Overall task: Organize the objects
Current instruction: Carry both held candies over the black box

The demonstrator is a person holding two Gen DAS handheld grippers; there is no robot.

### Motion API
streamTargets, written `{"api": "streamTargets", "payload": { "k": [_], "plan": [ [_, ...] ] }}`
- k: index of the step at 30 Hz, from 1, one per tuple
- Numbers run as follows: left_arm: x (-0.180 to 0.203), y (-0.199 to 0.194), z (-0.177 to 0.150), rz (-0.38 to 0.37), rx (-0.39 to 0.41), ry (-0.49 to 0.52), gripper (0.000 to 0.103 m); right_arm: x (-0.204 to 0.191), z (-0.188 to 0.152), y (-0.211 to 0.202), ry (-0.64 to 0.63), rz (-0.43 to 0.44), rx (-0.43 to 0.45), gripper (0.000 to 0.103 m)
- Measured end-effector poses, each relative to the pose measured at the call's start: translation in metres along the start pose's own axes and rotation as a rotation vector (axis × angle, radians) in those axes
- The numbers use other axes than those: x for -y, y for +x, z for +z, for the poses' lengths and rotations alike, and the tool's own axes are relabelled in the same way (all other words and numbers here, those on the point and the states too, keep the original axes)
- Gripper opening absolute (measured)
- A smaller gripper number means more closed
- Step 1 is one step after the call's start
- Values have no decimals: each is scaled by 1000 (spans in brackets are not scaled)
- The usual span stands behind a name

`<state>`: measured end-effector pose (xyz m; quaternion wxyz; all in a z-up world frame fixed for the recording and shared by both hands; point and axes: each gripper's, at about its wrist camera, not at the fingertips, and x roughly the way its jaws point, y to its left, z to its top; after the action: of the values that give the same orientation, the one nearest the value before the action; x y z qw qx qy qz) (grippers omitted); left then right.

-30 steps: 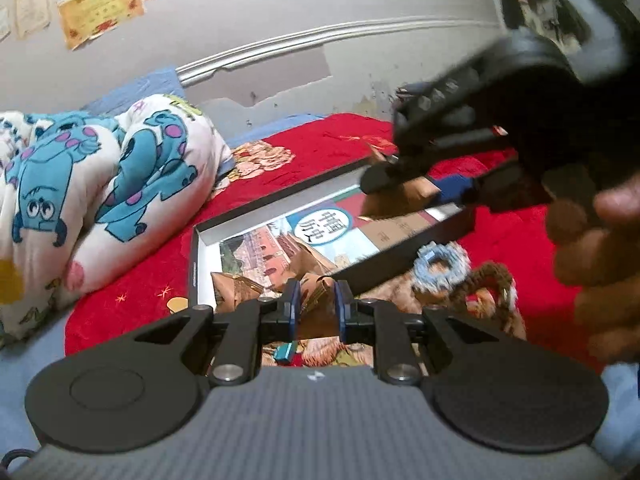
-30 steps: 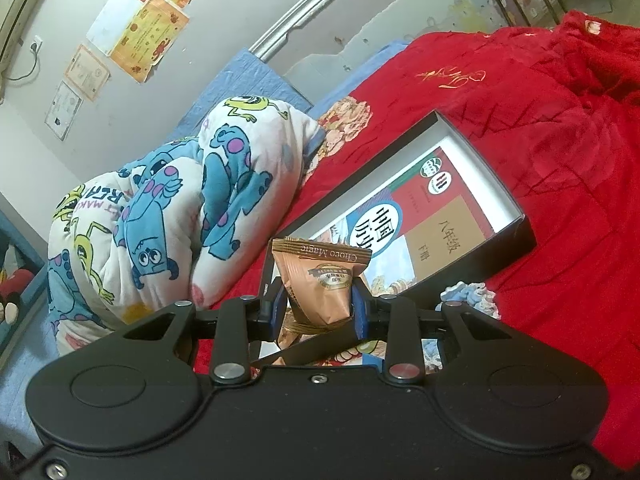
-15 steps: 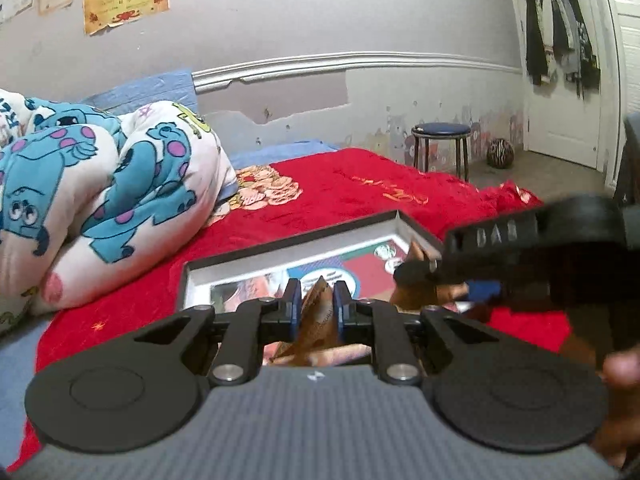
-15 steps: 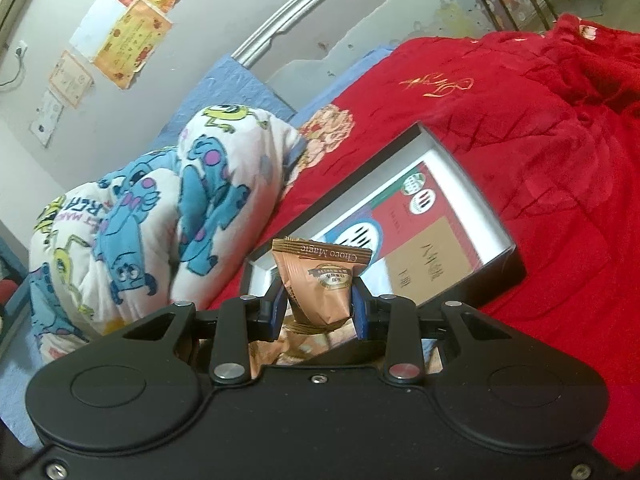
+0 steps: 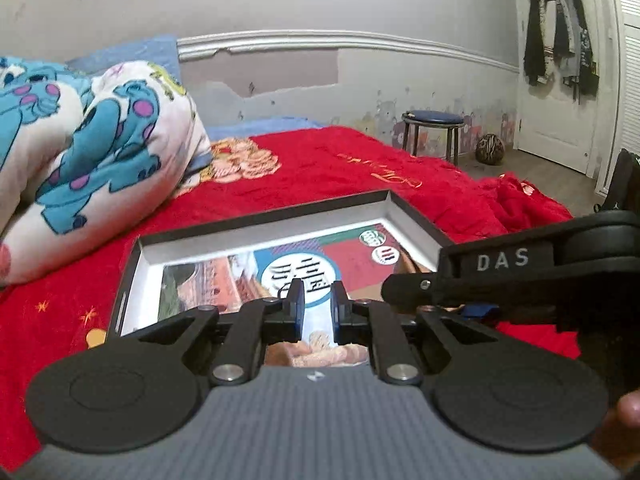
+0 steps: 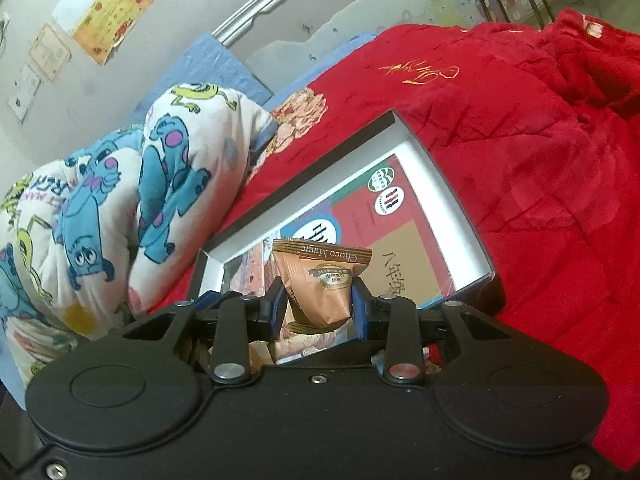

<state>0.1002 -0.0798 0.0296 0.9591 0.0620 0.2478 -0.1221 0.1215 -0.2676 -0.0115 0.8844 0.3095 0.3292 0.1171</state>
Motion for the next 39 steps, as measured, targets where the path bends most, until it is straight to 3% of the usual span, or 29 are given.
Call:
{"api": "streamTargets", "payload": {
  "k": [4,5,6,11,16,19,22,25,26,31,39],
  "plan": [
    [-18,-24,7,11,15,10,25,-9,-1,-8,-20,-7,-1,32],
    [-23,-33,8,17,21,1,38,-11,-1,-12,-28,-12,4,32],
    [-29,-41,9,15,13,-9,41,-15,-1,-17,-38,-19,9,32],
    [-35,-68,-4,-74,-64,-21,54,-29,-13,-44,-79,-59,-3,32],
    [-17,-56,-36,-105,-198,-36,55,-40,-37,-71,-109,-89,-53,32],
    [-5,-40,-50,-59,-257,15,55,-43,-39,-70,-131,-95,-62,32],
    [-7,-26,-60,-41,-297,-11,58,-39,-39,-63,-119,-96,-82,32],
    [-6,-22,-64,-47,-301,-32,59,-35,-41,-58,-109,-103,-100,32],
    [-5,-21,-64,-42,-303,-28,48,-35,-40,-55,-107,-100,-105,32],
    [-5,-21,-63,-35,-311,-34,43,-38,-41,-52,-114,-75,-107,32],
    [-5,-26,-58,-23,-313,-23,42,-40,-39,-47,-104,-60,-108,32]
  ]
}}
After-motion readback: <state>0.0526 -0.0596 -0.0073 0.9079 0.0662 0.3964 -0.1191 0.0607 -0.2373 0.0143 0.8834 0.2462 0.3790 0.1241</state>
